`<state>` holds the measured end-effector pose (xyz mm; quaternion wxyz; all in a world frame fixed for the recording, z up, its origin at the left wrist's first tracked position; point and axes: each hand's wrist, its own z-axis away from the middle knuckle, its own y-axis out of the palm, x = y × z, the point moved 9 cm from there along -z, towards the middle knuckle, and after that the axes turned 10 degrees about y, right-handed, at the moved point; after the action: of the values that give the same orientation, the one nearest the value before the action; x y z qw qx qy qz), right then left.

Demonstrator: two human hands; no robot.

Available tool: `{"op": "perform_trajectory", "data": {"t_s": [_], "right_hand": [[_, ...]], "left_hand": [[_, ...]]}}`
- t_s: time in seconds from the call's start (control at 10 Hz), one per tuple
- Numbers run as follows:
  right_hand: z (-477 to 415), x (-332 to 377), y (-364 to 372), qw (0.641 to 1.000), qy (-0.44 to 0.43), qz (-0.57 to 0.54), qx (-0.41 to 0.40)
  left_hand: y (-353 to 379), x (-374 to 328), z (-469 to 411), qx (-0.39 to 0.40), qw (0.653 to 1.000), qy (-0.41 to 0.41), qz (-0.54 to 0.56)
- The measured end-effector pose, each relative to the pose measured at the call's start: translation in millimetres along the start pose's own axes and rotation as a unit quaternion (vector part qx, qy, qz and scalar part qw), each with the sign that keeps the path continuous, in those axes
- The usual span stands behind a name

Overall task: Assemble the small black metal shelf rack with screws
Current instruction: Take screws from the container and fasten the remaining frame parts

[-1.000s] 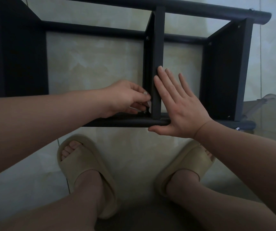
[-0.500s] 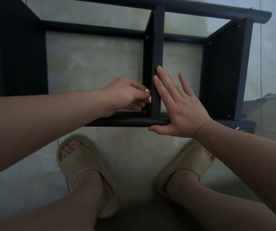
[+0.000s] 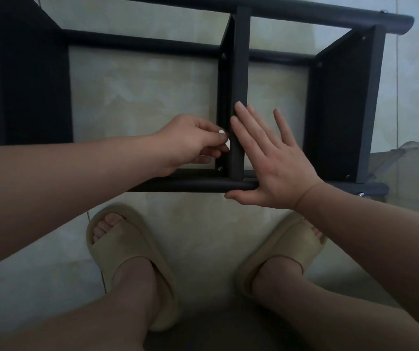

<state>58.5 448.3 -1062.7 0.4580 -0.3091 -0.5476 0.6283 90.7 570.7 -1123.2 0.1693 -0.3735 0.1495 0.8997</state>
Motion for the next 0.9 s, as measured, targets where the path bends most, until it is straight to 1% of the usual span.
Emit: {"op": "perform_trajectory", "data": {"t_s": [0.2,0.4,0.5,0.9], "right_hand": [[0,0,0,1.0,0.003,-0.008,0.014],[0,-1,1,1.0,0.006,-0.009,0.023],[0,-1,1,1.0,0.005,-0.012,0.023],[0,-1,1,1.0,0.005,-0.012,0.024]], "left_hand": [[3,-1,2,0.009,1.0,-0.004,0.001],[8,9,8,-0.003,0.998,-0.05,0.044],[9,8,7,0.01,0.998,-0.057,0.026],[7,1,5,0.064,0.994,-0.027,-0.08]]}}
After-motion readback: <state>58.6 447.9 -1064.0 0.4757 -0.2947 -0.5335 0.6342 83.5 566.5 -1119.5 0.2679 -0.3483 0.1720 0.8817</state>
